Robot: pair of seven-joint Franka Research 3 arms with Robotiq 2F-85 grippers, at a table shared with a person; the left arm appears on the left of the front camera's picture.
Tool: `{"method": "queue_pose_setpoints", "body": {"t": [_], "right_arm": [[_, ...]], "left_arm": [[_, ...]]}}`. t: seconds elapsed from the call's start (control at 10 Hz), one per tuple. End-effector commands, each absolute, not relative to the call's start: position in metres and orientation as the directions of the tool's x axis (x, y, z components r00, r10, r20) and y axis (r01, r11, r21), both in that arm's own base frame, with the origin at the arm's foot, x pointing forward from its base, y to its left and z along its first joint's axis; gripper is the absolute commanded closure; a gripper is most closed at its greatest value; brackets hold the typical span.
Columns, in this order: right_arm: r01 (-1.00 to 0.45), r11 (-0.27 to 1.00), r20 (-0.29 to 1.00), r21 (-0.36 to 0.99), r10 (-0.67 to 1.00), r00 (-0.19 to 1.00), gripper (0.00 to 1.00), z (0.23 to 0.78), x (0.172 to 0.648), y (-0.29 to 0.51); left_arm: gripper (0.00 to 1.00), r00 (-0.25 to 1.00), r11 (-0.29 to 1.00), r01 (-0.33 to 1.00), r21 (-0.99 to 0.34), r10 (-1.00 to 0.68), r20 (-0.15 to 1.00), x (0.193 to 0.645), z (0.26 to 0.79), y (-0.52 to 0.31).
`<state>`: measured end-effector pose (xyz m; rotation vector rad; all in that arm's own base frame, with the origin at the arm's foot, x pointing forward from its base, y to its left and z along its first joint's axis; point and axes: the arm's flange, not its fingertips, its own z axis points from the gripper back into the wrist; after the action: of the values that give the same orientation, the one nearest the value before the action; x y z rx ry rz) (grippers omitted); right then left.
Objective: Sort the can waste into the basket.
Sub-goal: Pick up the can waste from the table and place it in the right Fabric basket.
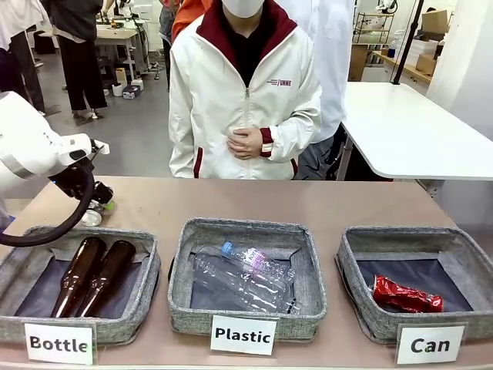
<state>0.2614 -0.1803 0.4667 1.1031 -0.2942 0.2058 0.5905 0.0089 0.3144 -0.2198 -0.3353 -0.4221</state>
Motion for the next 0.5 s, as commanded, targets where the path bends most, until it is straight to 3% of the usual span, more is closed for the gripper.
{"method": "queue_pose_setpoints", "body": {"t": [0.0, 0.1, 0.2, 0.3, 0.4], "right_arm": [[-0.33, 0.441, 0.347, 0.835, 0.043, 0.937, 0.0, 0.4667, 0.2581, -0.1826], [-0.33, 0.441, 0.347, 0.835, 0.043, 0.937, 0.0, 0.4667, 0.2581, -0.1826], [-0.33, 0.441, 0.347, 0.835, 0.043, 0.937, 0.0, 0.4667, 0.2581, -0.1826], [-0.33, 0.441, 0.347, 0.835, 0.043, 0.937, 0.0, 0.4667, 0.2581, -0.1826], [-0.33, 0.441, 0.347, 0.835, 0.043, 0.937, 0.0, 0.4667, 0.2581, -0.1826]], "left_arm": [[0.16, 0.867, 0.901, 0.406, -0.152, -0.328, 0.375, 0.5889, 0.3206, 0.013], [0.16, 0.87, 0.902, 0.408, -0.139, -0.339, 0.357, 0.5888, 0.3207, 0.0128], [0.3, 0.87, 0.9, 0.415, -0.133, -0.351, 0.346, 0.5872, 0.3199, 0.0128], [0.76, 0.873, 0.902, 0.411, -0.135, -0.347, 0.342, 0.5863, 0.3194, 0.0115], [0.9, 0.874, 0.902, 0.411, -0.135, -0.347, 0.341, 0.5862, 0.3192, 0.0126]]}}
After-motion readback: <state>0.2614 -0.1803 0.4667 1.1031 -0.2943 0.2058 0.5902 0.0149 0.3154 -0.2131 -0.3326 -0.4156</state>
